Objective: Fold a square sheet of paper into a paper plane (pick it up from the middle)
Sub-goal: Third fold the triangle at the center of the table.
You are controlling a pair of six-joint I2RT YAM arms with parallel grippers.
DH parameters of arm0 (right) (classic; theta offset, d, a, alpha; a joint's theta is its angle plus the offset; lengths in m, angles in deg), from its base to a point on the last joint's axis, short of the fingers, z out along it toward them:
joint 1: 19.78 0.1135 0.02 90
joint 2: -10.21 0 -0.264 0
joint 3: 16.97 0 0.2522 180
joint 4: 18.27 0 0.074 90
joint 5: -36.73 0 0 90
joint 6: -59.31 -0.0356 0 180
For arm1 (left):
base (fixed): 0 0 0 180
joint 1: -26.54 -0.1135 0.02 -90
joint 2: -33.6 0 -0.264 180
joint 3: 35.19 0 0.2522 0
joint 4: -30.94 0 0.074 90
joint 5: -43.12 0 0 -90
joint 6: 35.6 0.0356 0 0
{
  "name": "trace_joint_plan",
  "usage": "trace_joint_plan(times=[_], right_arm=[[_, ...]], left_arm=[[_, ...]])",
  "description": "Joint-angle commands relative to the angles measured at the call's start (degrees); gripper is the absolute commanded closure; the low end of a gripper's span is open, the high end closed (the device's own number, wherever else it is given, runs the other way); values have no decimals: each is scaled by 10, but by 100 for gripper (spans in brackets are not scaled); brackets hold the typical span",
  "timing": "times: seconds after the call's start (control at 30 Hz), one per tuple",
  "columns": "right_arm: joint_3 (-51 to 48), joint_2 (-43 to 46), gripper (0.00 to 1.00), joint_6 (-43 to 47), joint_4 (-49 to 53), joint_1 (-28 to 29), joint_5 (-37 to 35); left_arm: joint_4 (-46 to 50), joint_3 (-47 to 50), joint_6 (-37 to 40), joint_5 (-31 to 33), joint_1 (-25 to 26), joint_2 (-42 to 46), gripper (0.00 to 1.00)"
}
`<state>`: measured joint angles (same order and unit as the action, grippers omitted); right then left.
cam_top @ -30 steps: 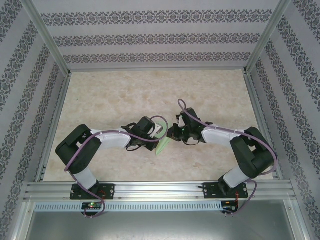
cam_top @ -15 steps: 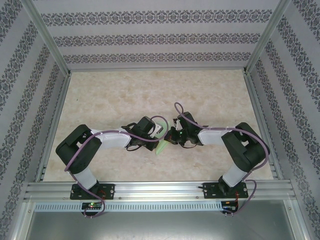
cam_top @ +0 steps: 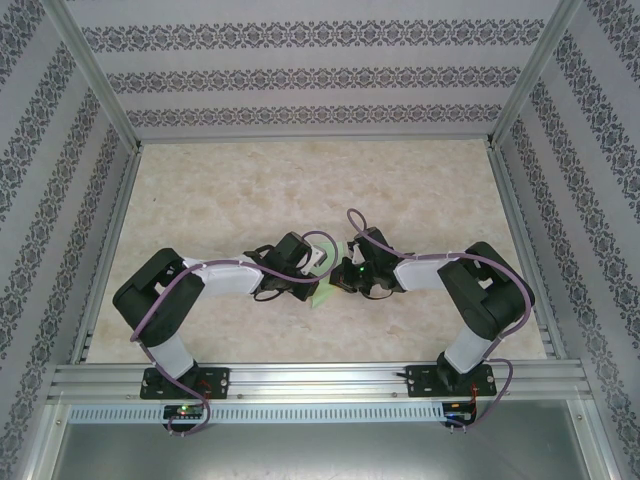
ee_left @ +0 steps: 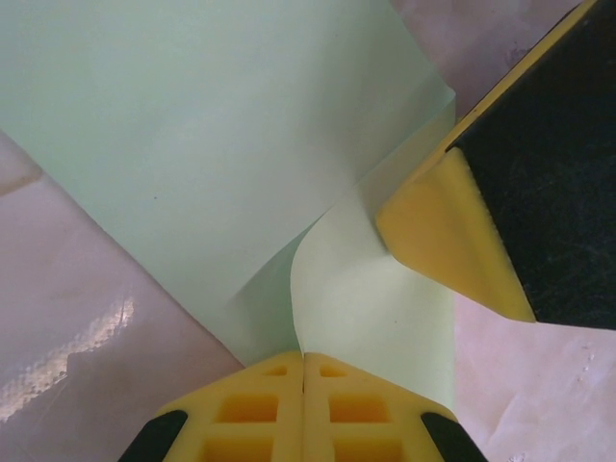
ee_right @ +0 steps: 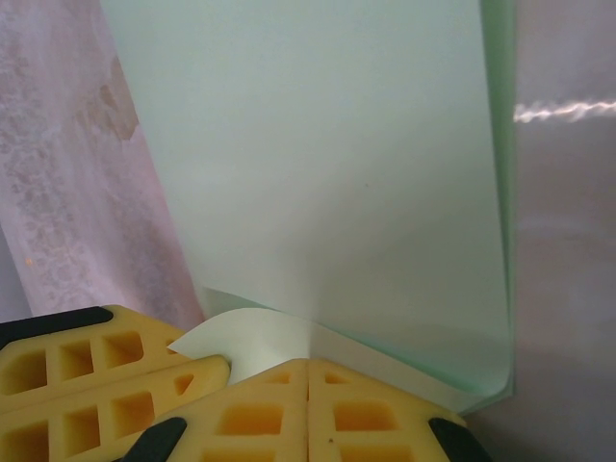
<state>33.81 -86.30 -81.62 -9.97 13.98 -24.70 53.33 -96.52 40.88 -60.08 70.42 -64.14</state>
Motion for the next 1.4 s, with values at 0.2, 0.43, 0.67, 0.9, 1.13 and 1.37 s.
trace_joint_plan(times=[0.2, 0.43, 0.67, 0.9, 1.13, 1.37], right_arm=[[-18, 65, 93, 5, -20, -27, 5], [-18, 24, 94, 1, -45, -26, 28], [-36, -27, 94, 4, -58, -33, 3], [-42, 5, 93, -8, -73, -39, 27], [-20, 34, 93, 17, -21, -53, 24], [-29, -13, 93, 18, -30, -55, 4]], left_arm=[[28, -4, 15, 5, -6, -13, 100], [29, -7, 14, 3, -6, -15, 100], [31, -6, 16, 4, -6, -14, 100], [29, -1, 17, 4, -6, -14, 100], [37, -2, 19, 7, -6, -13, 100], [35, -3, 17, 7, -6, -11, 100]])
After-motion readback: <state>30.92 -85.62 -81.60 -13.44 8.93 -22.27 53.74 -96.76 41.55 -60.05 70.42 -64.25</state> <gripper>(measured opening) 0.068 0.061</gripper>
